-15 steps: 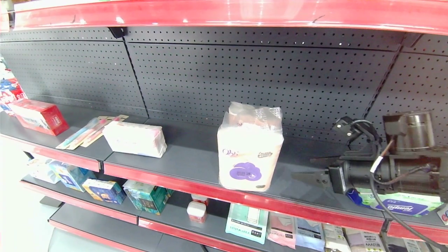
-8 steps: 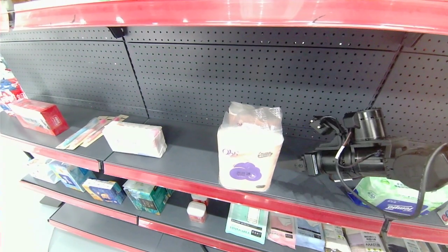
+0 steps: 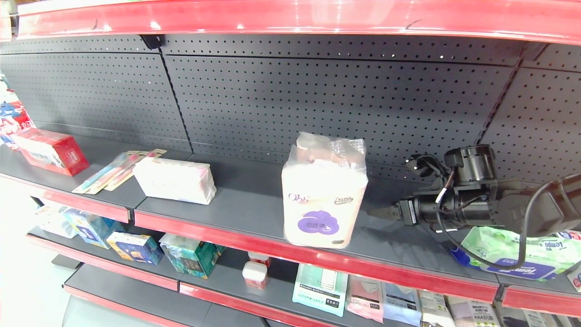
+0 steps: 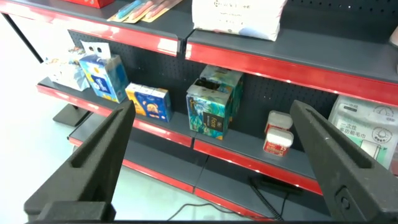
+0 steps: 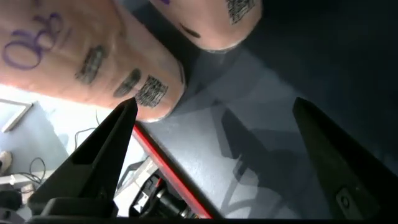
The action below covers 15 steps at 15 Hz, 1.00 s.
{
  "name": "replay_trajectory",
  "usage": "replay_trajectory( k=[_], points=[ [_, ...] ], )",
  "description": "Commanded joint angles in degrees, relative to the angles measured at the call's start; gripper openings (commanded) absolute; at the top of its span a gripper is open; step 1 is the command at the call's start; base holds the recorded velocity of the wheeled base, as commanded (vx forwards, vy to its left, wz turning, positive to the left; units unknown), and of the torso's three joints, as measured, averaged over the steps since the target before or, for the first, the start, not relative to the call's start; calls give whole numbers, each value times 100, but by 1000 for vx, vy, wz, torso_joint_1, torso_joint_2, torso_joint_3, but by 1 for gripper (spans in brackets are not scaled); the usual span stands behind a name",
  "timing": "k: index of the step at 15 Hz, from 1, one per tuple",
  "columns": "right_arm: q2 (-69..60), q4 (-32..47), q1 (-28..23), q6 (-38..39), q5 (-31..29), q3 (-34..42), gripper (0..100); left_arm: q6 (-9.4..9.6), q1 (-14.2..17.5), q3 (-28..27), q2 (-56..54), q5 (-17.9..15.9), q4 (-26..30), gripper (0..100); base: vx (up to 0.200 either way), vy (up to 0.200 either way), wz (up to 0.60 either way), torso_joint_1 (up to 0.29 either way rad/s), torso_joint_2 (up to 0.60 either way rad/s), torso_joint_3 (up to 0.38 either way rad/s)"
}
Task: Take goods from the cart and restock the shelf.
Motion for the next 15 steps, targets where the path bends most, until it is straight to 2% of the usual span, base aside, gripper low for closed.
replay_trajectory(
  k=[1, 8, 12, 15],
  points=[
    [209, -1, 3, 60, -8, -169, 100, 0, 3, 0, 9, 1, 0, 100, 0, 0, 0, 0, 0, 0],
    [604, -1, 38, 95, -52, -424, 100, 0, 3, 0, 9, 1, 0, 100, 0, 0, 0, 0, 0, 0],
    [701, 8, 205, 579, -298, -670, 100, 0, 3, 0, 9, 1, 0, 100, 0, 0, 0, 0, 0, 0],
    [719, 17, 284, 588, -298, -635, 100, 0, 3, 0, 9, 1, 0, 100, 0, 0, 0, 0, 0, 0]
  ],
)
